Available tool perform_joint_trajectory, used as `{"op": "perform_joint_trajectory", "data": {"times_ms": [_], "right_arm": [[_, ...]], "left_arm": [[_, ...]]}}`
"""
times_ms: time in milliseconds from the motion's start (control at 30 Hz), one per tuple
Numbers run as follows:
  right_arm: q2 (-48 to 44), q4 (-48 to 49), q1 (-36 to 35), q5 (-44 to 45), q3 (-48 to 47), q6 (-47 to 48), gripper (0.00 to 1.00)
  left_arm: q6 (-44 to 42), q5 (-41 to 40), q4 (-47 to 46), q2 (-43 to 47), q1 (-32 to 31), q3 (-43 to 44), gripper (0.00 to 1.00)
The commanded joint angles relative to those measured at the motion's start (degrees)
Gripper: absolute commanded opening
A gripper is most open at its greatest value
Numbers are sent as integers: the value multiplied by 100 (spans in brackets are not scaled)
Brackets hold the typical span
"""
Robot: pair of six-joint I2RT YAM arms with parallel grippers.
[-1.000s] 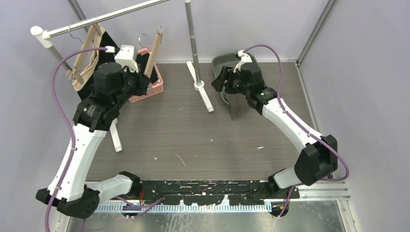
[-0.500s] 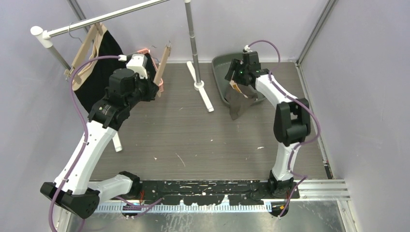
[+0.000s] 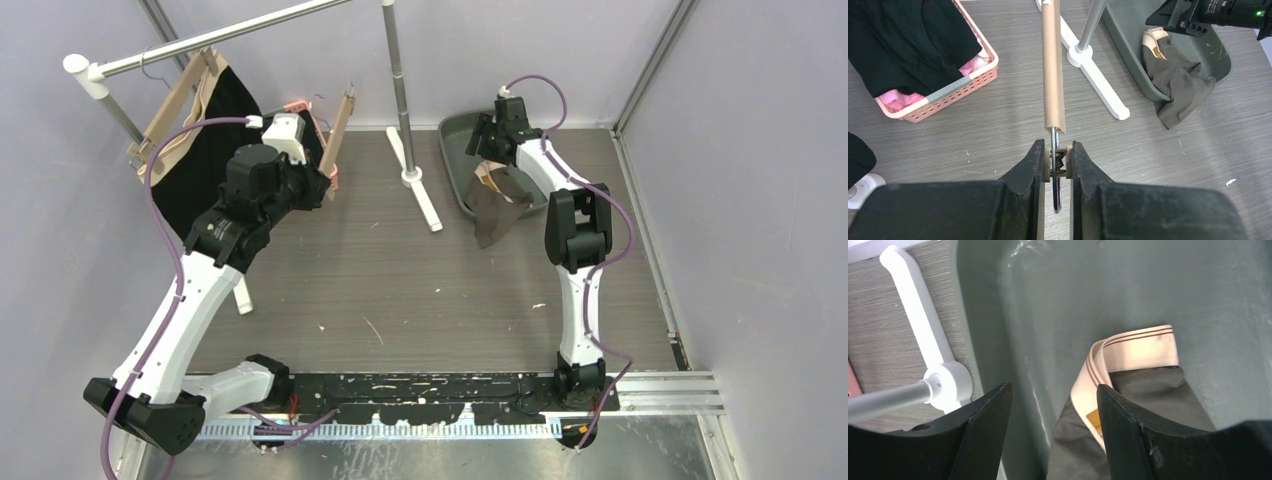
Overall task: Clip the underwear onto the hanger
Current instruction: Pick up the underwear from the bin.
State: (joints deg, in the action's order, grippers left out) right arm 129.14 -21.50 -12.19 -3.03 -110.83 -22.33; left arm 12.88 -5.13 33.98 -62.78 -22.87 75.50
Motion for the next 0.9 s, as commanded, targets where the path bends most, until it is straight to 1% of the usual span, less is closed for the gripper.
{"op": "perform_joint_trajectory", "data": {"times_ms": [0, 433, 667, 767, 867], "right_arm": [[143, 54, 141, 47, -335, 101, 68], [504, 210, 271, -308, -284, 55, 68], [583, 336, 271, -617, -233, -7, 62], [569, 369, 272, -637, -189, -20, 55], [525, 400, 274, -600, -153, -26, 44]], "left_arm": [[-13, 40, -537, 143, -15, 34, 0], [-40, 29, -571, 55, -18, 27, 0], [-58, -40, -572, 74, -15, -2, 0], [-61, -59, -568, 90, -15, -20, 0], [-51, -59, -574, 90, -15, -35, 0]]}}
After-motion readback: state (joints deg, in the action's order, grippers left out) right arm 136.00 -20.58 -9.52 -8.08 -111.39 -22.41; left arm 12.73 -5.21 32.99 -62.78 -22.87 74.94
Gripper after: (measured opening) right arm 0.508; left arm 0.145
